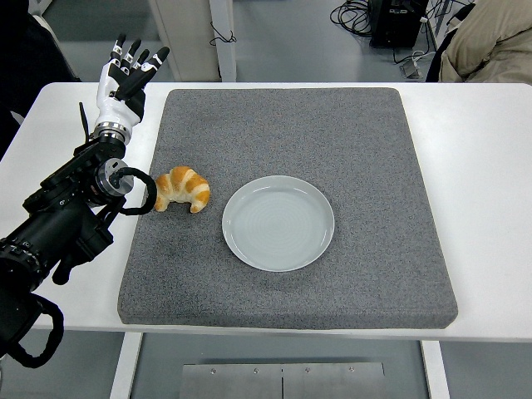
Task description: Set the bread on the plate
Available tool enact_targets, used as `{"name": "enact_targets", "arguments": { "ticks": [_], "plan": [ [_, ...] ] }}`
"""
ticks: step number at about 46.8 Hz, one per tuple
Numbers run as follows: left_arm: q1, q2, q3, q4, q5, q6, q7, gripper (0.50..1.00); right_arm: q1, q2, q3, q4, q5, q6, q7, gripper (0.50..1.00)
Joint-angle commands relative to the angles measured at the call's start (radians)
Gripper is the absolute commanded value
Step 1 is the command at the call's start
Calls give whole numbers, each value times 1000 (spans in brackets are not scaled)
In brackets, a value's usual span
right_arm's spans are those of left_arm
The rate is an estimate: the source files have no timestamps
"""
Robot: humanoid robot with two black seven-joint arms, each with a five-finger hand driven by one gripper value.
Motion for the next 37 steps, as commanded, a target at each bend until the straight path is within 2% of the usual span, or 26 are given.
{"name": "enact_targets", "arguments": {
  "ticks": [1,18,23,27,31,37],
  "plan": [
    [0,-9,-1,0,-4,0,1,972,0,0,0,0,0,0,0,1000],
    [10,-31,0,-6,-6,-9,1,972,0,0,0,0,0,0,0,1000],
    [11,-2,8,-63,4,-8,5,972,0,0,0,0,0,0,0,1000],
    [8,53,71,-113,4,3,11,971,0,0,0,0,0,0,0,1000],
    [-1,97,152,-152,4,29,14,969,1,0,1,0,0,0,0,1000],
    [-24,113,250,-181,4,115,17,968,0,0,0,0,0,0,0,1000]
  ]
}}
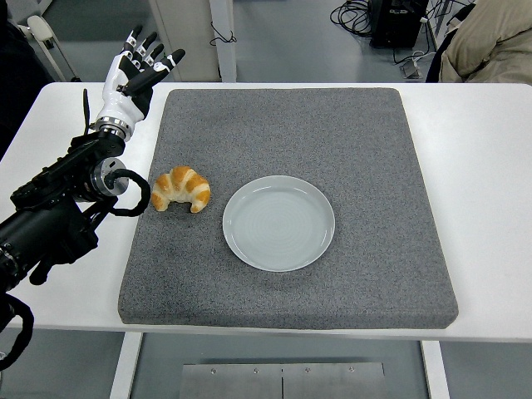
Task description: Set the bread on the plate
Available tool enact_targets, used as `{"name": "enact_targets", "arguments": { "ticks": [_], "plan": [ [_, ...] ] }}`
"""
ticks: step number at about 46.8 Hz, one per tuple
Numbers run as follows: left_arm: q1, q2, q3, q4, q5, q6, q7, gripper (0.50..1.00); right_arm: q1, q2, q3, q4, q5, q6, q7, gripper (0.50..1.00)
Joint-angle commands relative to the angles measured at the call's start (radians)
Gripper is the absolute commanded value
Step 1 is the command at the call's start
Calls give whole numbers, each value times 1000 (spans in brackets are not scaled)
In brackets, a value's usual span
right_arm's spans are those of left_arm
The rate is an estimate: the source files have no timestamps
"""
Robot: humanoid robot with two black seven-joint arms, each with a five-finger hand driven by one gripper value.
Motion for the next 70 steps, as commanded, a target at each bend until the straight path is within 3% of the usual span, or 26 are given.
{"name": "enact_targets", "arguments": {
  "ticks": [1,6,12,17,23,31,41,53,70],
  "plan": [
    [-19,18,59,-23,1,46,0,969,-1,0,0,0,0,0,0,1000],
    [-38,54,124,-49,1,57,5,969,0,0,0,0,0,0,0,1000],
    [-51,107,185,-109,6,67,49,969,-1,0,0,0,0,0,0,1000],
    [-77,187,266,-236,9,99,95,968,0,0,0,0,0,0,0,1000],
    [-122,282,340,-394,46,156,100,968,-1,0,0,0,0,0,0,1000],
    [-162,356,390,-491,154,167,140,968,0,0,1,0,0,0,0,1000],
    [-196,374,464,-500,460,144,155,966,0,0,0,0,0,0,0,1000],
    [-203,420,484,-503,629,24,195,966,-1,0,0,0,-2,0,0,1000],
    [-234,457,584,-509,785,1,193,966,-1,0,0,0,0,0,0,1000]
  ]
}}
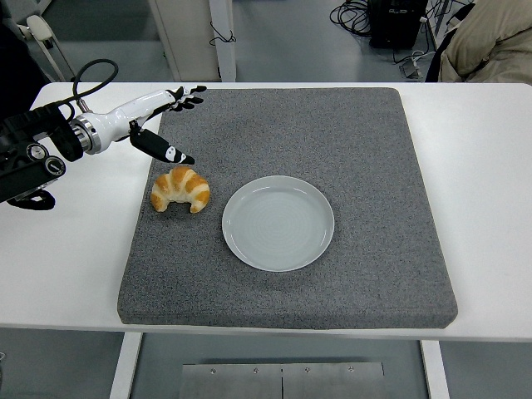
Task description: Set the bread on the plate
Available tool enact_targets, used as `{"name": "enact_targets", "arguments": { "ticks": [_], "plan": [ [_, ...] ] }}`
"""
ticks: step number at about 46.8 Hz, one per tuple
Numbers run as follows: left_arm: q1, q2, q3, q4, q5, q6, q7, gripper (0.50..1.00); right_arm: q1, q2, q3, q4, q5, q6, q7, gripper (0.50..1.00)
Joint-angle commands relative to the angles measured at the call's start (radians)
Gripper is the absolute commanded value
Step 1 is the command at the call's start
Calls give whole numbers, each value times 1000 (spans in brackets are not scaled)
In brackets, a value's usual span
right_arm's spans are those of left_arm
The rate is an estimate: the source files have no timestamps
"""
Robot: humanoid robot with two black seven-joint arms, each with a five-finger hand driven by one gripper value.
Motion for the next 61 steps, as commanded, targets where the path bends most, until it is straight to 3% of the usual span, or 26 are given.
{"name": "enact_targets", "arguments": {
  "ticks": [1,11,21,26,33,37,47,61],
  "plan": [
    [-2,12,3,-13,29,-6,-3,966,-1,0,0,0,0,0,0,1000],
    [-13,67,4,-124,155,-9,-9,966,-1,0,2,0,0,0,0,1000],
    [1,80,6,-130,262,-6,-11,966,-1,0,2,0,0,0,0,1000],
    [16,81,26,-130,267,12,-11,966,1,0,0,0,0,0,0,1000],
    [24,77,96,-130,281,121,-6,965,-1,0,0,0,0,0,0,1000],
    [24,74,115,-128,281,149,-3,963,-1,0,0,0,0,0,0,1000],
    [33,61,118,-124,278,170,-1,936,1,0,0,0,0,0,0,1000],
    [48,25,119,-116,278,175,26,936,-1,0,0,0,-1,0,0,1000]
  ]
}}
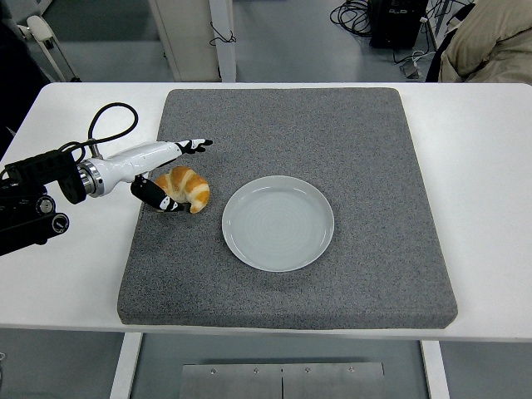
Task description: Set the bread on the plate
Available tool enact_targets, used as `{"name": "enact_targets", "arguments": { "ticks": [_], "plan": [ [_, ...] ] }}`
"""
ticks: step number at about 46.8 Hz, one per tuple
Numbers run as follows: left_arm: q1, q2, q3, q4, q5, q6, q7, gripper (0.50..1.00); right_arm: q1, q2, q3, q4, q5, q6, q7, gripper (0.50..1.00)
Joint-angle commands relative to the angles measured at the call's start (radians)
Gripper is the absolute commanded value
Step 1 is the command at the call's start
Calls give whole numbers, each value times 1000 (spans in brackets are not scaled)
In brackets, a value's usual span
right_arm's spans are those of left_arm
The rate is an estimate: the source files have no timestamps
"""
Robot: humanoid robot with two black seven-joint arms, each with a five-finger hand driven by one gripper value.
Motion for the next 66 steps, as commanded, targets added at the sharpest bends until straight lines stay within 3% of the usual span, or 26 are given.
{"name": "enact_targets", "arguments": {
  "ticks": [1,5,11,18,39,53,58,66],
  "plan": [
    [0,-3,1,1,2,-1,6,936,0,0,0,0,0,0,0,1000],
    [0,-3,1,3,3,1,8,936,1,0,0,0,0,0,0,1000],
    [0,-5,2,18,3,-1,7,881,0,0,0,0,0,0,0,1000],
    [-2,-5,2,38,3,-1,8,852,0,0,0,0,0,0,0,1000],
    [9,-29,5,40,8,-1,7,846,1,0,0,0,0,0,0,1000],
    [6,-32,24,40,23,1,-3,699,1,0,0,0,0,0,0,1000],
    [3,-32,22,40,21,-1,-9,625,0,0,0,0,0,0,0,1000],
    [-8,-29,14,40,8,-1,-9,607,0,0,0,-2,0,0,0,1000]
  ]
}}
